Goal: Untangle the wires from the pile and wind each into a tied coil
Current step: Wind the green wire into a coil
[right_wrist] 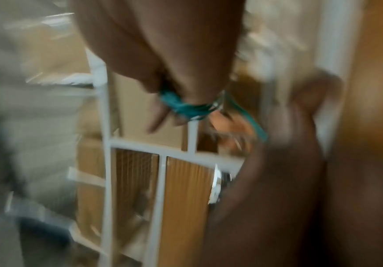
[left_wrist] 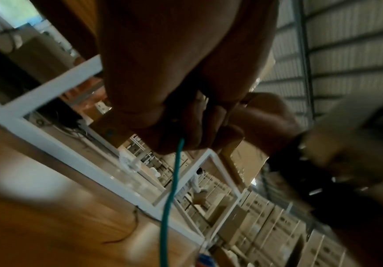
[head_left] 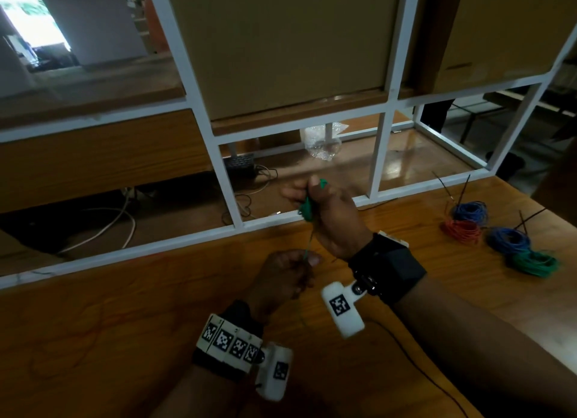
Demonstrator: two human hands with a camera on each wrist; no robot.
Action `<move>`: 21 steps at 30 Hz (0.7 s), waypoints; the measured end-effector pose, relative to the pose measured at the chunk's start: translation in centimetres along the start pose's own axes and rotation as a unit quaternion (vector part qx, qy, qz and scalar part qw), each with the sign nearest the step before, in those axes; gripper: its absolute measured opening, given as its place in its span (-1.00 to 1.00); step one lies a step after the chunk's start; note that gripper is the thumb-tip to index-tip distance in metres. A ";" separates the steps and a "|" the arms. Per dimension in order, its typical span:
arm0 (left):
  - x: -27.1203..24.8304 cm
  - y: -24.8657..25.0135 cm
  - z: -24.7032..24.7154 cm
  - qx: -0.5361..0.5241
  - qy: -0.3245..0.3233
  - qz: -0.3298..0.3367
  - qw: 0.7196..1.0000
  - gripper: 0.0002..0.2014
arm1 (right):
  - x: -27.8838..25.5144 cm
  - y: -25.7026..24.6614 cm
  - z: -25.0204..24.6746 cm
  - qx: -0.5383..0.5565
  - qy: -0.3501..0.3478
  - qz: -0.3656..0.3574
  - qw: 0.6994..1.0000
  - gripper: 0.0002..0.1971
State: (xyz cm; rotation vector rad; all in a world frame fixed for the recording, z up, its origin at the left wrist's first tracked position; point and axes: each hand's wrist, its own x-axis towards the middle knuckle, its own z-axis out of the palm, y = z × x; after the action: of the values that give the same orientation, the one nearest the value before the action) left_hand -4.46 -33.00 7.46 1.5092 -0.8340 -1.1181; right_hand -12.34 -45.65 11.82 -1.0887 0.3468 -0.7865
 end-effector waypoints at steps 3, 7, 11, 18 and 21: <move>0.3 0.9 -0.5 0.056 0.027 0.038 0.997 -0.85 | 0.0 0.5 -1.2 -0.399 -0.001 -0.098 0.912 -0.64; 0.7 1.9 -2.0 0.165 0.022 0.033 0.986 -0.80 | -0.8 2.1 -2.5 -0.657 -0.152 -0.045 0.737 -0.68; 0.7 2.5 -3.4 0.082 -0.003 -0.046 0.996 -0.82 | -0.2 1.3 -4.3 -0.643 -0.184 0.043 0.742 -0.56; 1.4 3.6 -4.9 0.170 -0.008 -0.008 0.985 -0.89 | -0.4 -1.2 -3.5 -0.618 -0.307 0.173 0.703 -0.54; 1.4 4.0 -6.3 0.185 -0.006 0.015 0.983 -0.86 | -0.3 -2.1 -4.4 -0.666 -0.287 0.168 0.667 -0.58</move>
State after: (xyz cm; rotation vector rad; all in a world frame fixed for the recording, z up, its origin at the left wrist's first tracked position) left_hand 2.11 -33.08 11.21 1.7882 -1.1155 -0.9874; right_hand -16.06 -48.79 11.73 -2.4720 0.5663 0.3681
